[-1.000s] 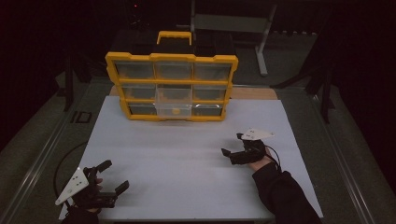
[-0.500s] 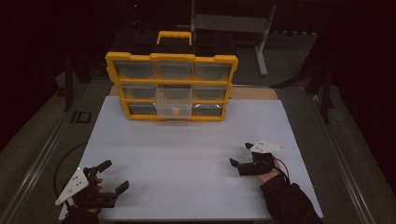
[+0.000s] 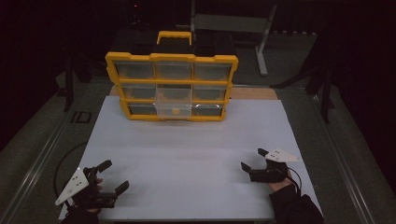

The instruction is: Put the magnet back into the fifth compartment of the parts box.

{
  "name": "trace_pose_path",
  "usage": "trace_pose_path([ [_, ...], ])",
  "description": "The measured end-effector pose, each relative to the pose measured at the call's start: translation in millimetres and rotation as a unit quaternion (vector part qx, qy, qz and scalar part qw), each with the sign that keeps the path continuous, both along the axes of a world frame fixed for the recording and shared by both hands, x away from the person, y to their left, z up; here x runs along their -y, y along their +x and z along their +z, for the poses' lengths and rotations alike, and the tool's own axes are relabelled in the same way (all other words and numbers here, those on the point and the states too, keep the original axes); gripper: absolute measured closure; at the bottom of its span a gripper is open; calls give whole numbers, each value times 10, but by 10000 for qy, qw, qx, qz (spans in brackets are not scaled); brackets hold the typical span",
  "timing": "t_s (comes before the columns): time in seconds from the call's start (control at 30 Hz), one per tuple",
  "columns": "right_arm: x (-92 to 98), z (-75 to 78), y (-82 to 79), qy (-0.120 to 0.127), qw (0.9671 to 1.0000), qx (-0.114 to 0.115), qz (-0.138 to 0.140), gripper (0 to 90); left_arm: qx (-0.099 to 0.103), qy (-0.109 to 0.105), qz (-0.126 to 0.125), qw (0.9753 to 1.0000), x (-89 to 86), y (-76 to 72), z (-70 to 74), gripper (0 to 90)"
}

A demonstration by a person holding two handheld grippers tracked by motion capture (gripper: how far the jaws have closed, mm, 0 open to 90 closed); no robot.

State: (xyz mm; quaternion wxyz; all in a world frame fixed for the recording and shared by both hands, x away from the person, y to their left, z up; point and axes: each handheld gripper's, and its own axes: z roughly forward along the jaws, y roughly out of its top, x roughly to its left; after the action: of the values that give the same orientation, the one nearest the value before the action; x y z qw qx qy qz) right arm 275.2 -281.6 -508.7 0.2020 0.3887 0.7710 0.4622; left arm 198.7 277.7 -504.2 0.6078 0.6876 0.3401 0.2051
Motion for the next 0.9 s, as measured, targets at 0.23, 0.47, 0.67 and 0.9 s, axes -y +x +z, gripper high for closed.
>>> trace_pose_path([
  [0.23,111,-4,-150,66,9996,159,-202,88,-1,0,-2,10000,0,3,-1,0],
  [0.47,196,-21,-279,108,9987,275,-409,88,-14,-14,3,10000,0,6,-4,0],
  [0.67,183,-49,-245,163,9984,296,-456,88,-23,-10,-3,10000,1,9,-6,0],
  [0.9,111,-76,-227,46,9990,275,-357,88,-43,-32,12,10000,-5,16,-12,0],
])
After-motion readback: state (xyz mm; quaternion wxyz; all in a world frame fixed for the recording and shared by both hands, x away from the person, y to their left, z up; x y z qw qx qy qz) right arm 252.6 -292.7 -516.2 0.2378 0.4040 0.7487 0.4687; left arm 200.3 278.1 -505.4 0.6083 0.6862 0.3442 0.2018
